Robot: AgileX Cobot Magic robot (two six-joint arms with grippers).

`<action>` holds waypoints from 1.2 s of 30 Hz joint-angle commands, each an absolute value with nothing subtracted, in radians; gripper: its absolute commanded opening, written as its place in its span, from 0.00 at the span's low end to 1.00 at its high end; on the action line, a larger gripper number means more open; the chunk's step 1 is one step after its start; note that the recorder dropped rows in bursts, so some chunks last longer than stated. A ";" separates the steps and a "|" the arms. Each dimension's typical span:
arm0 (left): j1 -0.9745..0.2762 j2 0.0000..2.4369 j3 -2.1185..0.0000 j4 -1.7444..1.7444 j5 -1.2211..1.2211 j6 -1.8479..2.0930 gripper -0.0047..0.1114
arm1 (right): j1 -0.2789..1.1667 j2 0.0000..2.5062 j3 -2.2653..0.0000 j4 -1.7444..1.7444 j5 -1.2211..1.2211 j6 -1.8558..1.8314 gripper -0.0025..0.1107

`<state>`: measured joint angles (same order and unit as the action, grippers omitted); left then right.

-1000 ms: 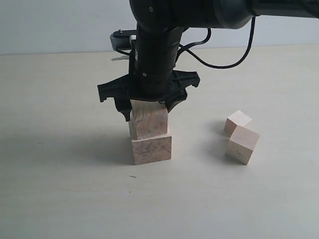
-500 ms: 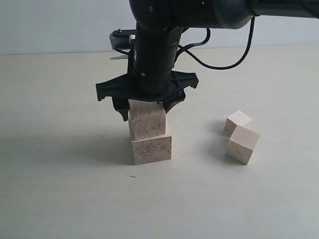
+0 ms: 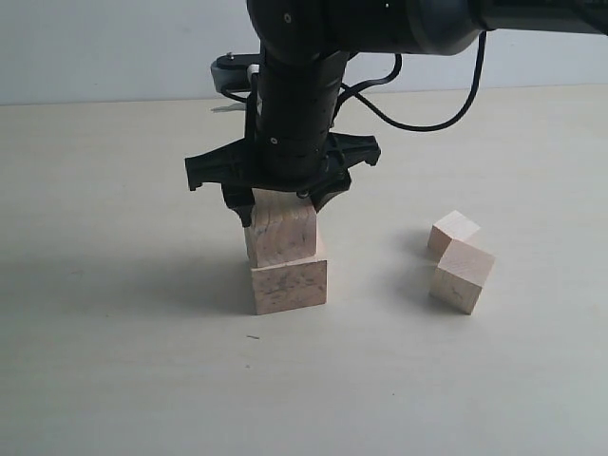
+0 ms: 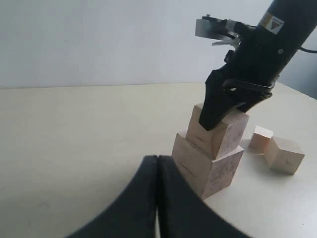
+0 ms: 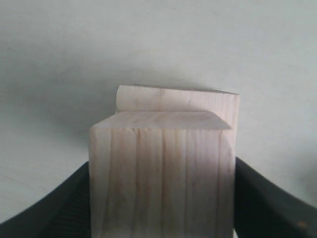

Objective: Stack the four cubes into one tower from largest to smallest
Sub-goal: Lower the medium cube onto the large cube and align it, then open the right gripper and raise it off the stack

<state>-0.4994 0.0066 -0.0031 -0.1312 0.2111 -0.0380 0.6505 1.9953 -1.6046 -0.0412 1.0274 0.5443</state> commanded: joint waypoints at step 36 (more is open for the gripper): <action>-0.497 0.000 0.000 -0.133 0.208 -0.035 0.04 | 0.651 1.886 -1.613 -0.164 0.980 0.556 0.68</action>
<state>-0.4994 0.0066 -0.0031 -0.1312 0.2111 -0.0380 0.6505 1.9241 -1.6046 -0.1482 1.0012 0.5543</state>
